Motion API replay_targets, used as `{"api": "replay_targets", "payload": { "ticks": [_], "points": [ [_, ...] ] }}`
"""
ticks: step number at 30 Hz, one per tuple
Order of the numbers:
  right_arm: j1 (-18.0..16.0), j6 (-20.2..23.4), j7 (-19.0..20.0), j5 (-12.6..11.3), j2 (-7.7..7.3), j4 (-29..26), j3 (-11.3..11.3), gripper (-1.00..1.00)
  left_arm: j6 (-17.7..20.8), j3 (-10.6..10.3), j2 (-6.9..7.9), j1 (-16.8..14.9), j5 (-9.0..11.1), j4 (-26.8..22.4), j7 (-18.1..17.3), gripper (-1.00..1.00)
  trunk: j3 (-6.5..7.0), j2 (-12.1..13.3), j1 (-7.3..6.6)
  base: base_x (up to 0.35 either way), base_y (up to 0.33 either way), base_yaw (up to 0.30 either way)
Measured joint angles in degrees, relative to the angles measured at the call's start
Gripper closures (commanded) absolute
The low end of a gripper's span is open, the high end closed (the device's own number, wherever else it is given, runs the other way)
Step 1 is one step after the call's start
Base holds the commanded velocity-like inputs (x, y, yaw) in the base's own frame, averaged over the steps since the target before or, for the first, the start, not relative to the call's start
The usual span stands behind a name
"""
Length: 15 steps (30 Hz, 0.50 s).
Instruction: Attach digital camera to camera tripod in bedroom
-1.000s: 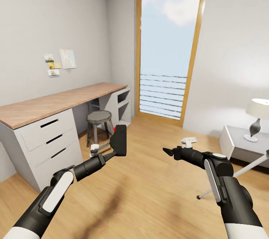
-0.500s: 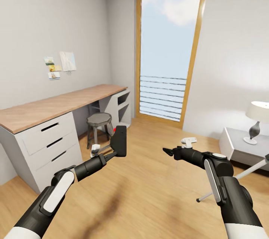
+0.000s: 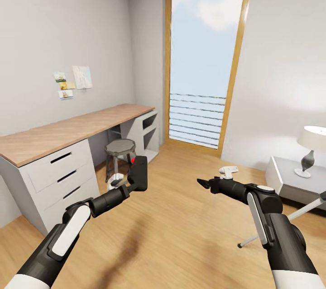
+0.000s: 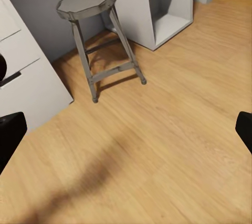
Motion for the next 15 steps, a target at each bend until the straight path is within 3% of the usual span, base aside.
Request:
{"api": "replay_targets", "payload": {
  "ticks": [15],
  "points": [
    [0.0,0.0,0.0,0.2,0.18,0.0,0.0,-1.0,0.0,0.0,0.0,0.0,0.0,-0.1,0.2,1.0,2.69,6.0,-3.3,0.0,0.0,0.0]
  ]
}}
